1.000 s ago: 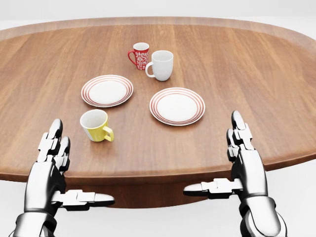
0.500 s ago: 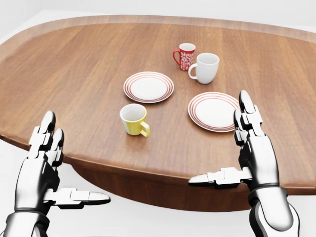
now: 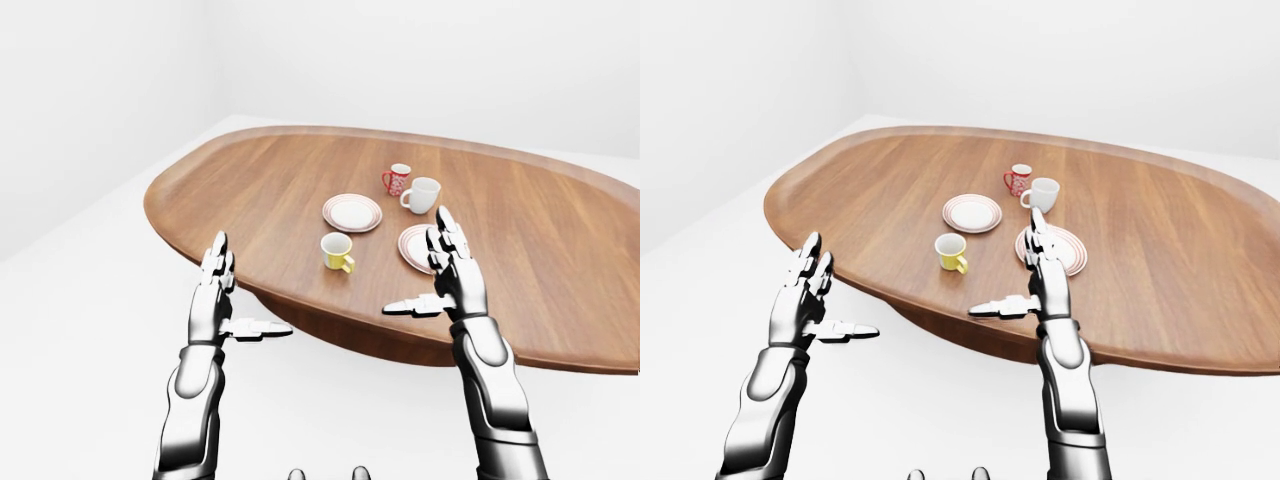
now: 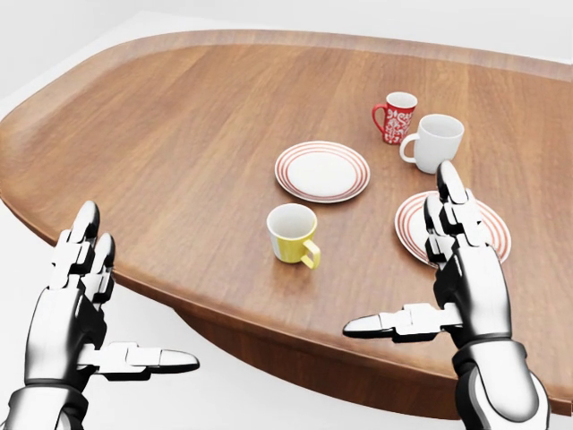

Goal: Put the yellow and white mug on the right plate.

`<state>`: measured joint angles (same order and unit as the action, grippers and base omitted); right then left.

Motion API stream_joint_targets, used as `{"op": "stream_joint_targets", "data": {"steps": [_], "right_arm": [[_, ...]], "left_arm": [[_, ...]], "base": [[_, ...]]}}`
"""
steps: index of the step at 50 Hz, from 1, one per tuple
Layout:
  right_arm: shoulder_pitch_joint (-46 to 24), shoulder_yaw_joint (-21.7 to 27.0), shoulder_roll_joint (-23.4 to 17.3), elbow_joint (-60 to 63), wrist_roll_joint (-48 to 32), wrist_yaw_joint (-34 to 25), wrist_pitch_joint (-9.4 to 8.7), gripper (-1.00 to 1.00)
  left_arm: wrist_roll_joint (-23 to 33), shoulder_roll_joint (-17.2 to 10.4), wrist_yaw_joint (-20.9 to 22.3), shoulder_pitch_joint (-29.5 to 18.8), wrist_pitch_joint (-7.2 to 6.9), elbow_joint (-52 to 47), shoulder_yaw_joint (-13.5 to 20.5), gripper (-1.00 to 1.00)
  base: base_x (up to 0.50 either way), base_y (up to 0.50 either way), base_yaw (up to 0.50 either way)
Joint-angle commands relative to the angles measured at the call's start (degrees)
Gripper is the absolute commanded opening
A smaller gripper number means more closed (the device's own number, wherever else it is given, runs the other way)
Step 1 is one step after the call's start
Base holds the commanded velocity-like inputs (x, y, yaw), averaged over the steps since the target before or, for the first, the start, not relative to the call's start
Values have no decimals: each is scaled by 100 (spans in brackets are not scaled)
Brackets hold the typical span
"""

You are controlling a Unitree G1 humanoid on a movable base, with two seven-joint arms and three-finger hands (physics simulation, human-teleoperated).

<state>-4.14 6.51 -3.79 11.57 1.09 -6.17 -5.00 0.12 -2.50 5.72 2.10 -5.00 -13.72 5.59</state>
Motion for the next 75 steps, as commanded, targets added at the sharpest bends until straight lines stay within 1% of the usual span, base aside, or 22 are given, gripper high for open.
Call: {"op": "stream_joint_targets", "data": {"steps": [1, 2, 3, 5, 26, 30, 32, 34, 36, 37, 38, 39, 41, 43, 46, 48, 53, 55, 62, 67, 68, 75], "right_arm": [[42, -6, -15, 109, 181, -90, 0, 100], [43, -11, -15, 105, 160, -81, 0, 100], [227, 27, 26, -6, 104, -1, 0, 100], [320, 68, 52, 230, 306, -96, 0, 100], [360, 10, 55, 132, 287, -89, 0, 100], [402, -63, 77, 85, 192, -102, 0, 100], [339, -143, 21, -94, -197, 56, 0, 100], [315, -102, 66, -165, -121, 19, 0, 100], [292, -132, 68, -244, -226, 75, 0, 100], [400, -139, 105, -32, -75, -48, 0, 100], [412, -151, 104, 15, -68, -67, 0, 100], [406, -127, 120, 102, 109, -165, 0, 100], [401, -135, 110, 48, 67, -136, 0, 100], [350, -79, 111, 26, 199, -153, 0, 100], [357, -108, 109, -26, 110, -72, 0, 100], [309, -216, 39, -257, -239, 35, 0, 100], [358, -216, 87, -202, -247, -22, 0, 100], [519, -118, 149, 197, 218, -314, 0, 100], [444, -122, 118, 45, 143, -212, 0, 100], [402, -190, 99, -157, -115, -110, 0, 100], [366, -206, 80, -209, -226, -50, 0, 100], [221, -169, 43, -176, -323, -77, 0, 100]], "left_arm": [[6, 14, 6, -15, 0, -21, -12, 100], [3, 14, 8, -13, 0, -38, -10, 100], [17, 19, 17, 10, 0, -83, -33, 100], [16, 19, 23, 14, 0, -112, -28, 100], [19, 22, 27, 19, 0, -120, -20, 100], [15, 18, 33, 15, 0, -127, -11, 100], [13, 19, 33, 15, 0, -117, -8, 100], [15, 19, 33, 16, 0, -115, -11, 100], [20, 22, 31, 14, 0, -102, -17, 100], [29, 26, 29, 19, 0, -111, -31, 100], [30, 27, 29, 23, 0, -127, -34, 100], [28, 25, 31, 22, 0, -117, -30, 100], [23, 23, 34, 22, 0, -138, -25, 100], [25, 25, 32, 19, 0, -144, -26, 100], [32, 27, 29, 12, 0, -116, -35, 100], [28, 26, 29, 19, 0, -128, -31, 100], [28, 26, 31, 21, 0, -132, -31, 100], [27, 27, 34, 29, 0, -135, -31, 100], [19, 25, 37, 26, 0, -175, -24, 100], [11, 19, 45, 17, 0, -182, -11, 100], [9, 18, 46, 15, 0, -171, -7, 100], [-18, -1, 51, -4, 0, -192, 40, 100]], "base": [[47, 16, 0], [47, 16, 0], [0, 0, 0], [31, 11, 0], [47, 16, 0], [47, 16, 0], [38, 13, 0], [8, 3, 0], [0, 0, 0], [0, 0, 0], [0, 0, 0], [0, 0, 0], [10, -31, 0], [16, -47, 0], [16, -47, 0], [0, 0, 0], [0, 0, 0], [17, 6, 0], [47, 16, 0], [44, 15, 0], [14, 5, 0], [0, 0, 0]]}}
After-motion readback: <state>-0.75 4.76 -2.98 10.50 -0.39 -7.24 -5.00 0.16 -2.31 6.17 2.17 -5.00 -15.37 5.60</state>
